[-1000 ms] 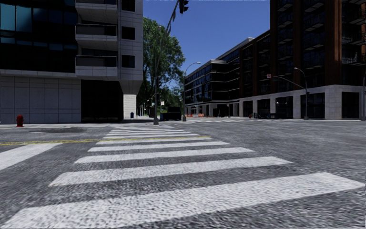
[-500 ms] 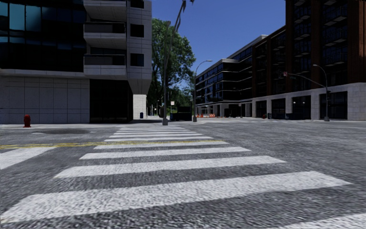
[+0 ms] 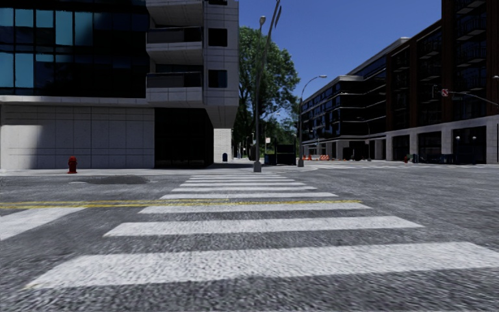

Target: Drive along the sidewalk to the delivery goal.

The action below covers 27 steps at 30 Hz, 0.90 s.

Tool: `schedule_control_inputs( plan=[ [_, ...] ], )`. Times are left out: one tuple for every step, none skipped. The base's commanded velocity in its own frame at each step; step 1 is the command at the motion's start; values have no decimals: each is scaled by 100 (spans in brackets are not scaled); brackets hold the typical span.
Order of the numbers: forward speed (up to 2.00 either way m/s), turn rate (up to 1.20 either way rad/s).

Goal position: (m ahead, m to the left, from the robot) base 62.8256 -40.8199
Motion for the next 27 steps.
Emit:
schedule_control_inputs(
  plan=[
    [200,40],
    [200,39],
    [200,39],
    [200,20],
    [200,0],
    [200,0],
    [200,0],
    [200,0],
    [200,0],
    [200,0],
    [200,0],
    [200,0],
    [200,0],
    [200,0],
    [200,0],
    [200,0],
    [200,0],
    [200,0],
    [200,1],
    [200,1],
    [200,11],
    [200,18],
    [200,18],
    [200,23],
    [200,30],
    [200,35],
    [200,35]
  ],
)
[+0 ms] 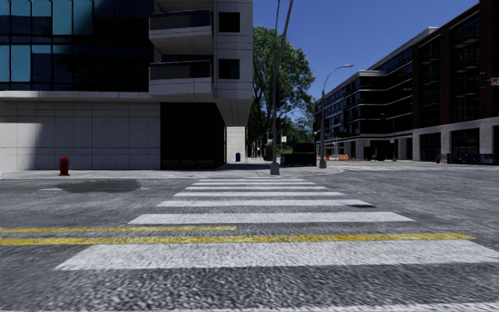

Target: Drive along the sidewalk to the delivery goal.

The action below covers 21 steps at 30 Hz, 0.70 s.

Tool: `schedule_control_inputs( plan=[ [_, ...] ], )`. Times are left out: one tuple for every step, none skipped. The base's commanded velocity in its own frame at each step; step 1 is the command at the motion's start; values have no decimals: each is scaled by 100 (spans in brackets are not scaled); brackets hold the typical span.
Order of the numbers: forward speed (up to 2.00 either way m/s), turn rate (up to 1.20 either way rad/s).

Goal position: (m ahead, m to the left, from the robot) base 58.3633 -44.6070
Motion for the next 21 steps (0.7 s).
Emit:
schedule_control_inputs(
  plan=[
    [200,36],
    [200,36],
    [200,36],
    [200,36],
    [200,37],
    [200,37],
    [200,37],
    [200,34],
    [200,19],
    [200,19],
    [200,0],
    [200,0],
    [200,0],
    [200,0],
    [200,0],
    [200,0],
    [200,0],
    [200,0],
    [200,0],
    [200,0],
    [200,0]
  ],
)
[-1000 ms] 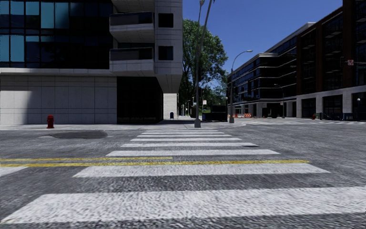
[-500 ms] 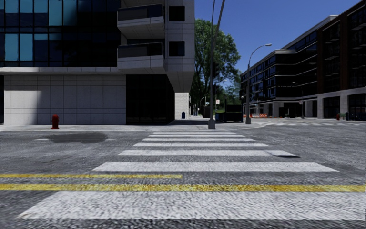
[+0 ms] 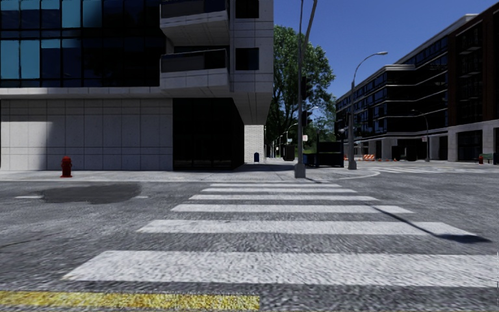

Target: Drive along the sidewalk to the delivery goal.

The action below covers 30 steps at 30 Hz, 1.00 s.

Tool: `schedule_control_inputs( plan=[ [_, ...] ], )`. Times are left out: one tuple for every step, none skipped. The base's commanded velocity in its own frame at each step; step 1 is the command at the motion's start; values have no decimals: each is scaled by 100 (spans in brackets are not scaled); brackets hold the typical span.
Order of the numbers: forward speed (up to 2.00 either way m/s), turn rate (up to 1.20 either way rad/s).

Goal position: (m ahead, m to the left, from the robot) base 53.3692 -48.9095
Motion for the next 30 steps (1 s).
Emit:
schedule_control_inputs(
  plan=[
    [200,0],
    [200,0],
    [200,0],
    [200,0],
    [200,0],
    [200,0],
    [200,0],
    [200,0],
    [200,0],
    [200,0],
    [200,0],
    [200,0],
    [200,0],
    [200,0],
    [200,0],
    [200,0],
    [200,0],
    [200,0],
    [200,0],
    [200,0],
    [200,0],
    [200,0],
    [200,-2],
    [200,-2],
    [200,-4],
    [200,-5],
    [200,-6],
    [200,-6],
    [200,-7],
    [200,-13]
  ],
)
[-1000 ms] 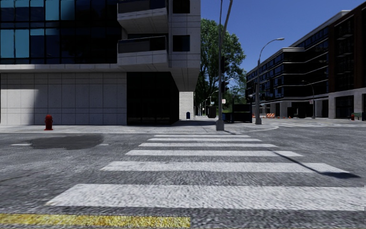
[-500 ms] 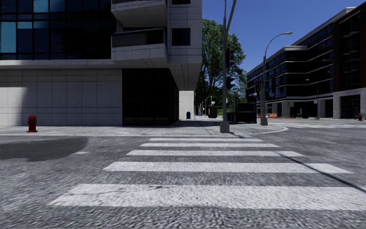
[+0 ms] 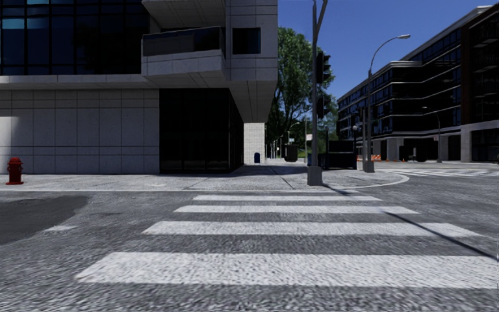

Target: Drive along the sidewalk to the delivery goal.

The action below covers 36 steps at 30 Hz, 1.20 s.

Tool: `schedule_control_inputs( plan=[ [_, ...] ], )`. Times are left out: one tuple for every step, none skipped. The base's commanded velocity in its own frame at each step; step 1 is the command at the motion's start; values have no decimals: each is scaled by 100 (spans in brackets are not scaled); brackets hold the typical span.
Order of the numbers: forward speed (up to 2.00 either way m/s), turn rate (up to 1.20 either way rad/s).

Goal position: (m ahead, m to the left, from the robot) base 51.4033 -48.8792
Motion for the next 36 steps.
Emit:
schedule_control_inputs(
  plan=[
    [200,-13],
    [200,-17],
    [200,-18],
    [200,-18],
    [200,-18],
    [200,-18],
    [200,-18],
    [200,-18],
    [200,-18],
    [200,-18],
    [200,-18],
    [200,-18],
    [200,-18],
    [200,-15],
    [200,-15],
    [200,0],
    [200,0],
    [200,0],
    [200,0],
    [200,0],
    [200,0],
    [200,0],
    [200,0],
    [200,0],
    [200,0],
    [200,0],
    [200,0],
    [200,0],
    [200,0],
    [200,0],
    [200,0],
    [200,0],
    [200,0],
    [200,0],
    [200,0],
    [200,0]
  ],
)
